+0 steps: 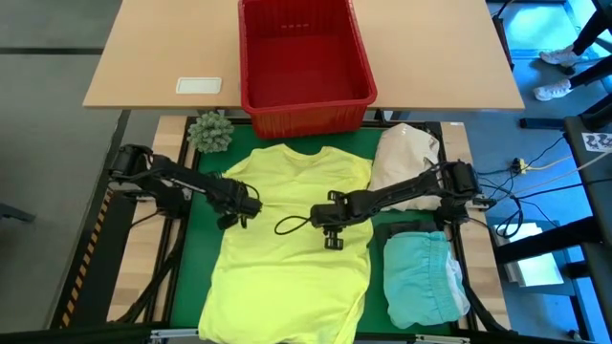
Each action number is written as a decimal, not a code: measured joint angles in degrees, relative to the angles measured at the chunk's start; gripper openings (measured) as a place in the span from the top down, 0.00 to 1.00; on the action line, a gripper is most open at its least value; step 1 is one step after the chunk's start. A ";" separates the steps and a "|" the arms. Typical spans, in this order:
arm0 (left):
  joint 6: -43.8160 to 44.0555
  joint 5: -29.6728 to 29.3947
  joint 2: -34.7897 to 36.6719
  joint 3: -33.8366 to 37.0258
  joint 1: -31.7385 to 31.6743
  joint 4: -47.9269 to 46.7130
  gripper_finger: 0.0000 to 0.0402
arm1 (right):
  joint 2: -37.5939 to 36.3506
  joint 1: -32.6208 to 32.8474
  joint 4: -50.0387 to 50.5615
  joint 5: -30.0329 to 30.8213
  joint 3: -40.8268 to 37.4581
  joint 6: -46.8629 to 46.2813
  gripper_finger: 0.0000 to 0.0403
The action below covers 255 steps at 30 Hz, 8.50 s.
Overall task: Fold Laundry from Bin
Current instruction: Fold the yellow shirt
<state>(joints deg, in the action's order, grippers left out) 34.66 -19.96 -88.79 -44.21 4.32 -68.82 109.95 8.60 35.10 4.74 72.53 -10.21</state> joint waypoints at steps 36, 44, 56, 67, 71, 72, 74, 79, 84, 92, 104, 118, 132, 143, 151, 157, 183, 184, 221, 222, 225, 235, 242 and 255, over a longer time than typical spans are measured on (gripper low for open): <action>-32.19 -3.14 -2.25 -5.95 -31.15 35.40 0.84 | -0.68 -29.46 -5.72 11.83 -5.89 11.01 1.00; -33.09 -2.37 -8.90 -6.03 -38.62 35.09 0.84 | -0.68 -35.33 -6.85 9.03 -6.27 13.52 1.00; -31.96 -3.64 -1.20 -6.99 -37.92 29.37 0.84 | -3.41 -32.93 -4.87 11.15 -4.25 13.64 1.00; -28.86 4.55 17.38 -7.19 -19.93 24.25 0.84 | -16.15 -19.88 10.83 7.26 -4.07 13.40 1.00; -25.34 3.23 18.23 -7.19 -9.44 24.99 0.84 | -18.37 -13.29 16.10 7.49 -4.07 11.91 1.00; -24.17 2.17 17.96 -7.19 -7.08 25.14 0.84 | -18.51 -12.04 17.65 7.78 -4.07 11.46 1.00; -21.75 0.35 16.90 -7.19 -2.88 26.19 0.84 | -18.51 -9.86 20.39 8.21 -4.34 10.15 1.00; -17.44 -1.21 14.23 -7.19 4.82 29.78 0.84 | -18.56 -8.05 21.73 10.30 -9.32 7.18 0.98; -17.04 -5.44 11.87 -7.19 8.99 33.39 0.84 | -18.51 -12.07 20.11 13.24 -15.62 7.69 0.85; -17.19 -7.68 10.91 -7.19 7.67 35.01 0.84 | -18.51 -21.44 4.65 10.72 -20.74 15.21 0.58; -17.25 -7.57 10.91 -7.19 6.87 35.38 0.84 | -18.51 -24.05 13.87 4.63 -20.94 13.34 0.52; -17.23 -7.44 10.91 -7.19 7.33 35.34 0.84 | -18.74 -16.89 16.61 7.98 -12.73 10.60 0.52; -16.88 -7.40 10.71 -7.19 7.73 36.31 0.84 | -14.19 -28.27 4.04 9.60 -16.48 14.88 0.52; -17.23 -7.59 10.71 -7.19 7.69 38.85 0.84 | -11.06 -34.94 -3.47 4.63 -16.48 17.61 0.65; -17.23 -7.57 10.71 -7.19 7.75 38.89 0.84 | -11.23 -34.87 -0.18 3.64 -13.02 17.54 0.95; -16.79 -7.61 10.69 -7.19 7.75 36.92 0.84 | -13.46 -33.98 2.78 4.58 -9.06 16.08 0.99; 0.30 -10.46 10.67 -7.19 5.33 12.48 0.84 | -17.90 -25.82 17.39 14.85 -4.15 8.06 0.72; 0.01 -10.48 10.67 -7.19 5.33 12.49 0.84 | -17.90 -25.06 15.91 11.56 -4.16 7.82 0.70; -0.29 -12.44 10.67 -7.21 4.15 13.40 0.84 | -10.27 -3.58 13.65 -6.34 -16.74 -13.46 0.99; -0.27 -12.44 10.67 -7.21 4.15 13.37 0.84 | -10.25 -3.58 15.55 -6.02 -16.39 -13.67 0.99; -0.03 -12.49 10.67 -7.21 4.15 13.36 0.84 | -9.86 -3.58 20.75 -5.82 -14.99 -13.71 0.99; 1.61 -15.17 10.69 -6.56 0.54 11.47 0.84 | -10.67 -3.56 17.37 -4.49 -2.61 -8.31 0.99; -2.82 -5.19 10.69 1.43 -10.51 19.58 0.88 | -10.67 -3.74 1.38 -8.01 -1.01 -2.36 0.99; -3.27 -0.35 10.69 5.55 -21.25 27.00 0.99 | -10.67 -3.74 -0.62 -8.53 -1.07 -0.29 0.99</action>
<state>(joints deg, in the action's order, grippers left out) 31.39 -20.31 -78.11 -38.65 -16.93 -41.82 99.29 4.86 34.48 -3.79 71.46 -10.50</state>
